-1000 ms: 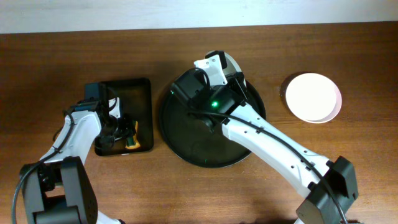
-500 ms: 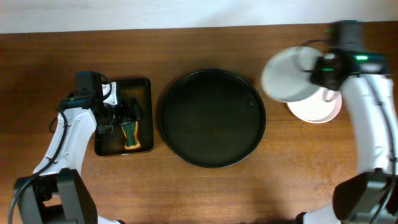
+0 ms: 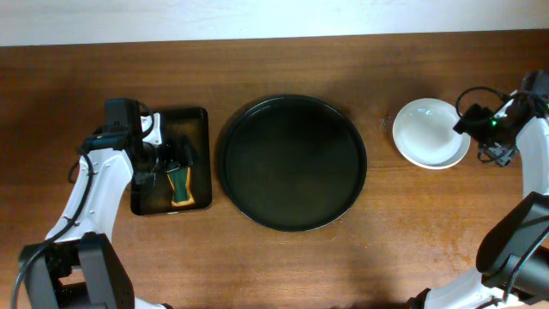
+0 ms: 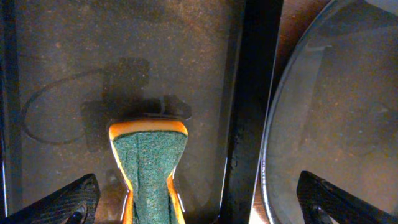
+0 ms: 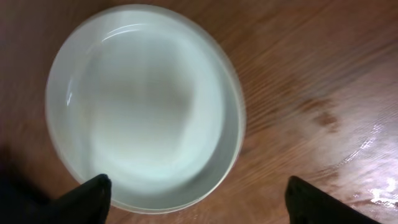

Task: Clean dirty plates on tray and stack at the side

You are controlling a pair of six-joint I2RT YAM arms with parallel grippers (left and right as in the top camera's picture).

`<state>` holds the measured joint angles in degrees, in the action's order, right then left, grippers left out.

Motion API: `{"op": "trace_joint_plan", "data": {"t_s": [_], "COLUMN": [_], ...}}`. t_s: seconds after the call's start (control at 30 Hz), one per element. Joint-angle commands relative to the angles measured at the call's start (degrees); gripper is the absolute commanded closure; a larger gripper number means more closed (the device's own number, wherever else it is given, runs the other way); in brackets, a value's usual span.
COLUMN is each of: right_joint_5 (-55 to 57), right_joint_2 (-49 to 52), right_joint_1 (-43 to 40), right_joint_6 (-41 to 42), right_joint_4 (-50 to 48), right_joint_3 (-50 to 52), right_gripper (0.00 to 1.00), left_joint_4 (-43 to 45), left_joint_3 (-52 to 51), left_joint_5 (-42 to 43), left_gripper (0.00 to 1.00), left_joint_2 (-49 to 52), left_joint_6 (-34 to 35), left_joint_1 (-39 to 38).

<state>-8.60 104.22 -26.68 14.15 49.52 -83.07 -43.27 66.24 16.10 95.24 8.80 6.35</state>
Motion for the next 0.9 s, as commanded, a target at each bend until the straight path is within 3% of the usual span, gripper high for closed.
{"op": "trace_joint_plan", "data": {"t_s": [0.0,0.07,0.13,0.33,0.67,0.87], "right_joint_5": [-9.62,-13.55,-13.46,-13.46,-11.19,7.17], "right_joint_2": [0.28,0.28,0.28,0.31,-2.29,-24.44], "right_joint_1": [4.7,12.9,19.76,37.92,42.47,42.36], "right_joint_6": [-9.84,-16.61,-16.72,-16.74,-16.94,-17.03], "right_joint_4": [5.42,10.45,11.37,11.15,10.93,4.63], "right_joint_3": [-3.74,-5.95,-5.92,-5.92,-5.92,-5.92], "right_gripper": [0.09,0.08,0.01,0.01,0.01,0.01], "left_joint_4": [-0.02,-0.02,-0.02,-0.02,-0.02,-0.02], "left_joint_3": [0.76,0.76,0.76,0.76,0.76,0.76], "left_joint_5": [0.66,0.68,0.68,0.68,0.66,0.68], "left_gripper": [0.01,0.01,0.01,0.01,0.0,0.01], "left_joint_2": [-0.96,-0.96,-0.96,-0.96,-0.96,-0.96], "left_joint_6": [-0.35,-0.35,-0.35,-0.35,-0.35,-0.35], "left_joint_1": [0.2,0.2,0.2,0.2,0.2,0.2]}}
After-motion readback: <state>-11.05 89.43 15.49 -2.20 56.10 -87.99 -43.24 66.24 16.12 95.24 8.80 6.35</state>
